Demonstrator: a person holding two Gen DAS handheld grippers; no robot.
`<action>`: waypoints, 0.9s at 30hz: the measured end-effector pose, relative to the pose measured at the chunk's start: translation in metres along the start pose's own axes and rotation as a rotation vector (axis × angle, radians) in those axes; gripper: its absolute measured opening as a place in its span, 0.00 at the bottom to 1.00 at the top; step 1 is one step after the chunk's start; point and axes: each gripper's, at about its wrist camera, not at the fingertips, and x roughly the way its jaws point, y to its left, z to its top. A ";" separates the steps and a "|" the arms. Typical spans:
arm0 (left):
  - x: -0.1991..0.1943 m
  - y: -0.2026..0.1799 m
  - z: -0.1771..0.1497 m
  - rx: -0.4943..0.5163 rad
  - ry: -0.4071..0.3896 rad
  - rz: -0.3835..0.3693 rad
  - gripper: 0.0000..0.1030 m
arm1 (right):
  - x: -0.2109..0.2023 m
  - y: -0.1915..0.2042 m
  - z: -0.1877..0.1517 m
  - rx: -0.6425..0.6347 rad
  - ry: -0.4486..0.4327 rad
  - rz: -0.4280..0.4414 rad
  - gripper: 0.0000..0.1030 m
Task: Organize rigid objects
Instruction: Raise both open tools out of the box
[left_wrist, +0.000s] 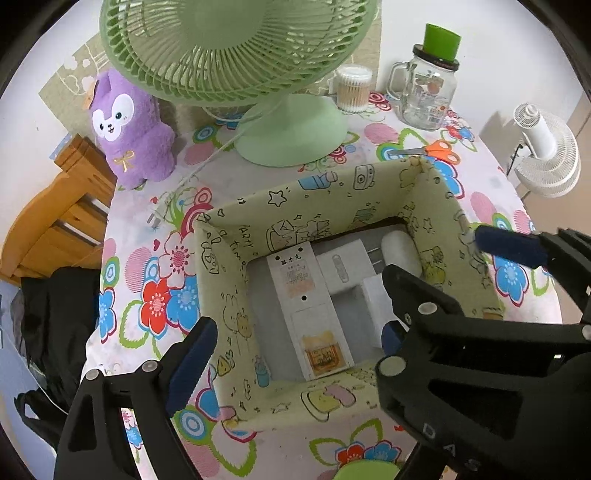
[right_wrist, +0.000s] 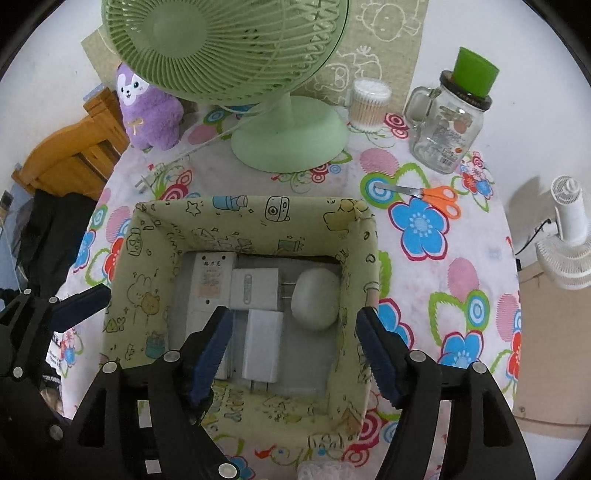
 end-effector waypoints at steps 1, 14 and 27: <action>-0.003 0.000 -0.001 0.004 -0.005 -0.004 0.89 | -0.003 0.000 -0.002 0.002 -0.009 -0.011 0.79; -0.039 0.001 -0.024 0.035 -0.058 -0.045 0.90 | -0.044 0.008 -0.027 0.043 -0.057 -0.035 0.82; -0.064 0.003 -0.051 0.056 -0.095 -0.072 0.90 | -0.076 0.017 -0.060 0.071 -0.107 -0.038 0.82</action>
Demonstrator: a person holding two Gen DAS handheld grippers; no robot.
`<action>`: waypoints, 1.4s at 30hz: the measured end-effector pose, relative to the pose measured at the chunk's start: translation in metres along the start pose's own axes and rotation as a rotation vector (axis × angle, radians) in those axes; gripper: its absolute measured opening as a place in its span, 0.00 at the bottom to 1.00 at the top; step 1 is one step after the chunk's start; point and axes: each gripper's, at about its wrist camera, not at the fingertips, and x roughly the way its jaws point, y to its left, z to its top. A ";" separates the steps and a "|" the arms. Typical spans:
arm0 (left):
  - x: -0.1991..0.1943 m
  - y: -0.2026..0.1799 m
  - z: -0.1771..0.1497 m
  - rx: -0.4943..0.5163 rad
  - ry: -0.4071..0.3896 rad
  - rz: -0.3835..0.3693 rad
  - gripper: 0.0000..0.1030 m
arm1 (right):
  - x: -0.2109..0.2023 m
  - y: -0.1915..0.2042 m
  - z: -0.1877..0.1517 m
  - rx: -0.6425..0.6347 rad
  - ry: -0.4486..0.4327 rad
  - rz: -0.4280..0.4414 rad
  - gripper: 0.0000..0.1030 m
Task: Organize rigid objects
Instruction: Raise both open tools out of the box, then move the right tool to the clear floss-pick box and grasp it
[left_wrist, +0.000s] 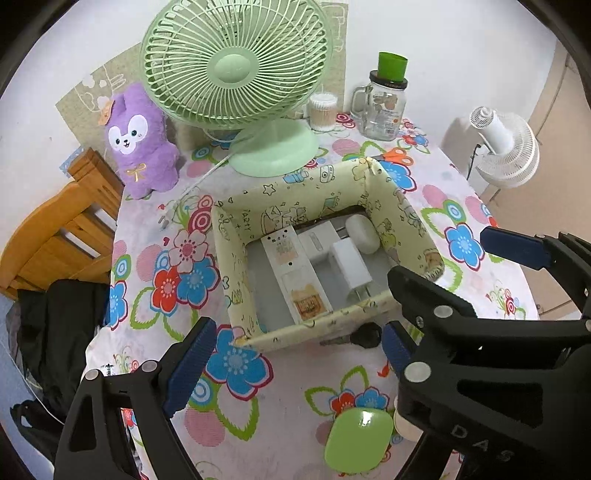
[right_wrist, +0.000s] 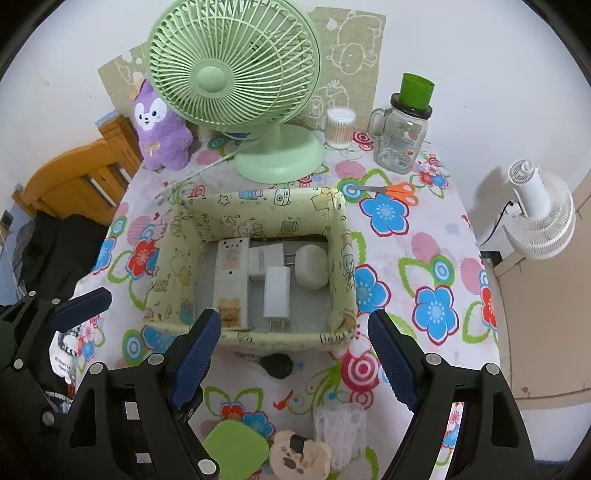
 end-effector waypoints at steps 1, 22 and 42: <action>-0.002 0.000 -0.002 0.003 -0.002 -0.002 0.90 | -0.002 0.000 -0.002 0.003 -0.001 -0.002 0.82; -0.006 -0.011 -0.043 0.035 0.001 -0.066 0.89 | -0.023 -0.016 -0.059 0.093 -0.022 -0.060 0.82; 0.026 -0.021 -0.073 0.032 0.042 -0.082 0.90 | 0.004 -0.036 -0.103 0.127 0.039 -0.061 0.82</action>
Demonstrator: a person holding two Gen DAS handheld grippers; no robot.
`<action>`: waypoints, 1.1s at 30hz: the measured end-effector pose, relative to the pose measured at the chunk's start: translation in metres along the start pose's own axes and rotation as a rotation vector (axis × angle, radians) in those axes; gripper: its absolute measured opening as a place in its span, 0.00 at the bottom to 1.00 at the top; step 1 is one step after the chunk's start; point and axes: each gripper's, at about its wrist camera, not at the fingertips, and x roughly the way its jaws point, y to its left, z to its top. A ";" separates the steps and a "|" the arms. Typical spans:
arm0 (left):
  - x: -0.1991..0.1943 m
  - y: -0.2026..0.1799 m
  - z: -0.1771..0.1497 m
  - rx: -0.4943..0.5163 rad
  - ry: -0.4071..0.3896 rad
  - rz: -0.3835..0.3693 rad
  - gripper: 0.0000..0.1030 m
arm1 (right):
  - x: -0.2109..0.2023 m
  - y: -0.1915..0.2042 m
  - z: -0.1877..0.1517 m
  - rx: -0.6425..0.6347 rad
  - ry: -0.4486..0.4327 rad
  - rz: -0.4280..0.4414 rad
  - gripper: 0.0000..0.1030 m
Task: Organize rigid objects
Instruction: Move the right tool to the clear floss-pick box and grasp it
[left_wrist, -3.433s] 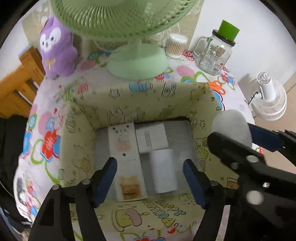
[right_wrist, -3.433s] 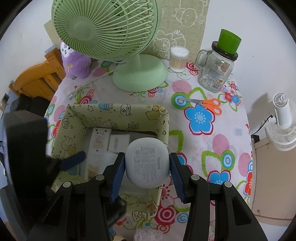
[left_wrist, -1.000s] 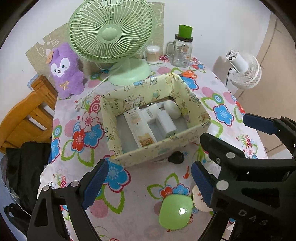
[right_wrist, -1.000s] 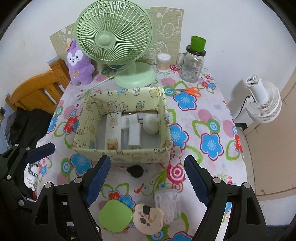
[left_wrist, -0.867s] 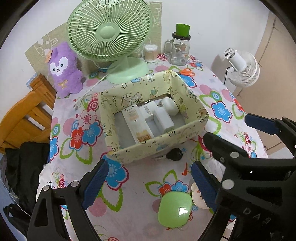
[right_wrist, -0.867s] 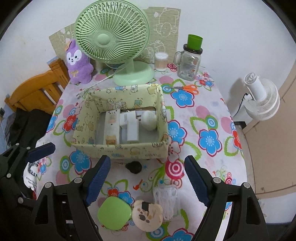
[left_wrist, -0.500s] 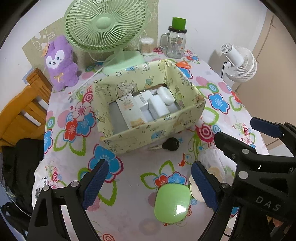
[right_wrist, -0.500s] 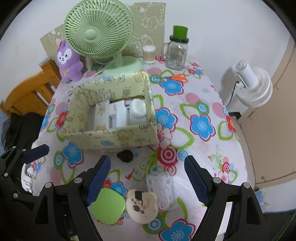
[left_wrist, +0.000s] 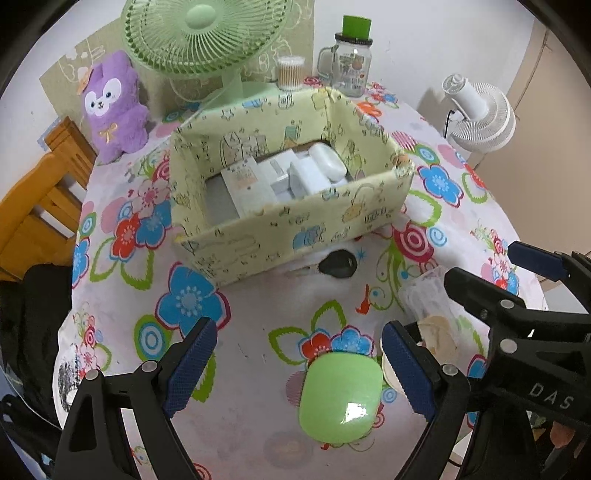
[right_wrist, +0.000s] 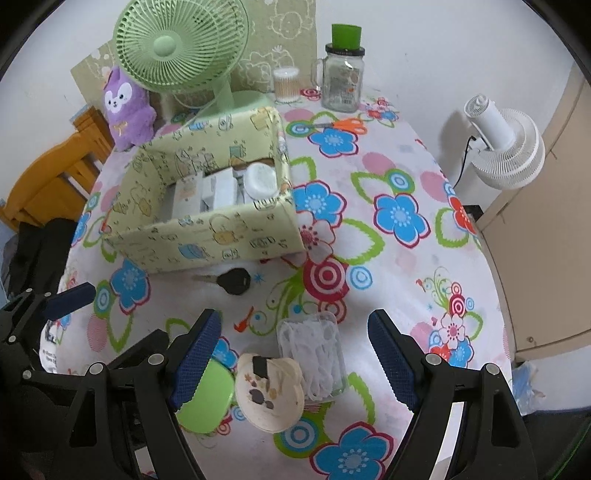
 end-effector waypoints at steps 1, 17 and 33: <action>0.003 0.000 -0.002 0.001 0.006 0.000 0.90 | 0.002 -0.001 -0.002 -0.002 0.005 -0.002 0.82; 0.039 -0.001 -0.021 -0.012 0.066 -0.013 0.90 | 0.041 -0.020 -0.021 0.016 0.078 -0.033 0.82; 0.065 -0.014 -0.040 0.012 0.135 -0.039 0.90 | 0.072 -0.027 -0.025 0.016 0.124 -0.007 0.82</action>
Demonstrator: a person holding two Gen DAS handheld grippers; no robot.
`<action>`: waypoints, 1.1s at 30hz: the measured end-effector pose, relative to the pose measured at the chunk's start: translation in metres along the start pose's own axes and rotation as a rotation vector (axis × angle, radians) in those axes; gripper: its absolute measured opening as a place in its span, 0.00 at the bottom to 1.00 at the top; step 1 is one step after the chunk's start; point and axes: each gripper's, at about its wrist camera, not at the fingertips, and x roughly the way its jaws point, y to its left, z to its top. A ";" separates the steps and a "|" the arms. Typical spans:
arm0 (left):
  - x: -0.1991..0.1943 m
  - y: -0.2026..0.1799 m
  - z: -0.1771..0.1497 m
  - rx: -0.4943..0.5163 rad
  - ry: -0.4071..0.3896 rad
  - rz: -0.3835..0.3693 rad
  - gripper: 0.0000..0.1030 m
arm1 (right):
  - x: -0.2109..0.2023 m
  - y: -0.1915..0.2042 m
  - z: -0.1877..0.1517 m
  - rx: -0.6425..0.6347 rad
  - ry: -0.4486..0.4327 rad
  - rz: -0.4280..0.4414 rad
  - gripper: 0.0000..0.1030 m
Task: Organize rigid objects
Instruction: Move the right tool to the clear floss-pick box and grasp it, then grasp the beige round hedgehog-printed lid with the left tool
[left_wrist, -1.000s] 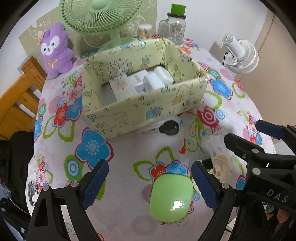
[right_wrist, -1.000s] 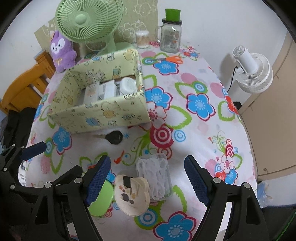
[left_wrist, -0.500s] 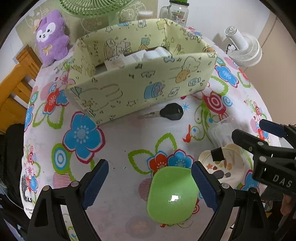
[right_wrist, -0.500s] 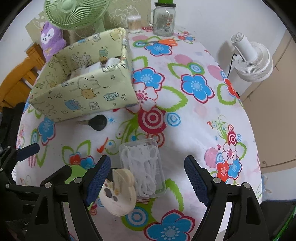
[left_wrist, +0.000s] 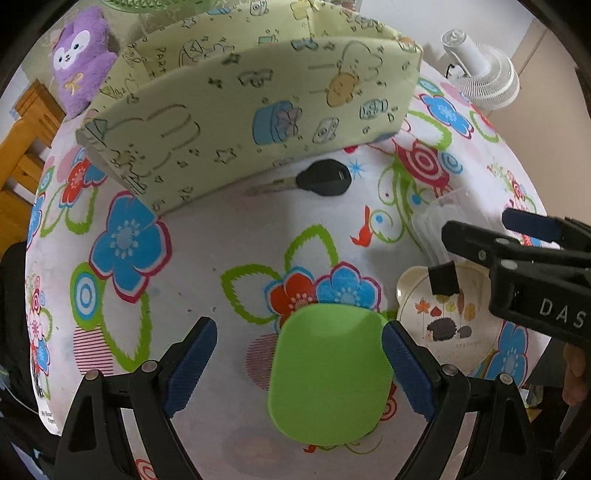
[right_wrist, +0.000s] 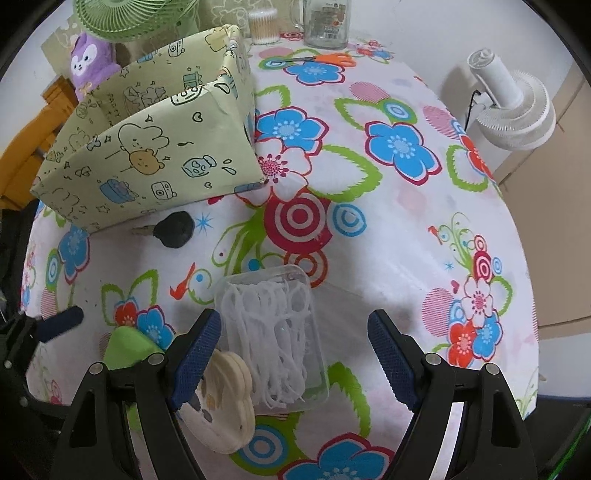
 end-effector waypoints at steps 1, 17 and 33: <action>0.001 0.000 -0.001 -0.001 0.004 0.000 0.90 | 0.001 0.001 0.000 -0.004 0.000 0.004 0.82; 0.008 -0.008 0.025 0.002 -0.001 0.010 0.90 | 0.016 0.009 -0.004 -0.033 0.036 -0.016 0.60; 0.014 -0.069 0.035 0.126 -0.008 -0.055 0.90 | -0.001 -0.028 -0.006 0.057 0.005 -0.053 0.60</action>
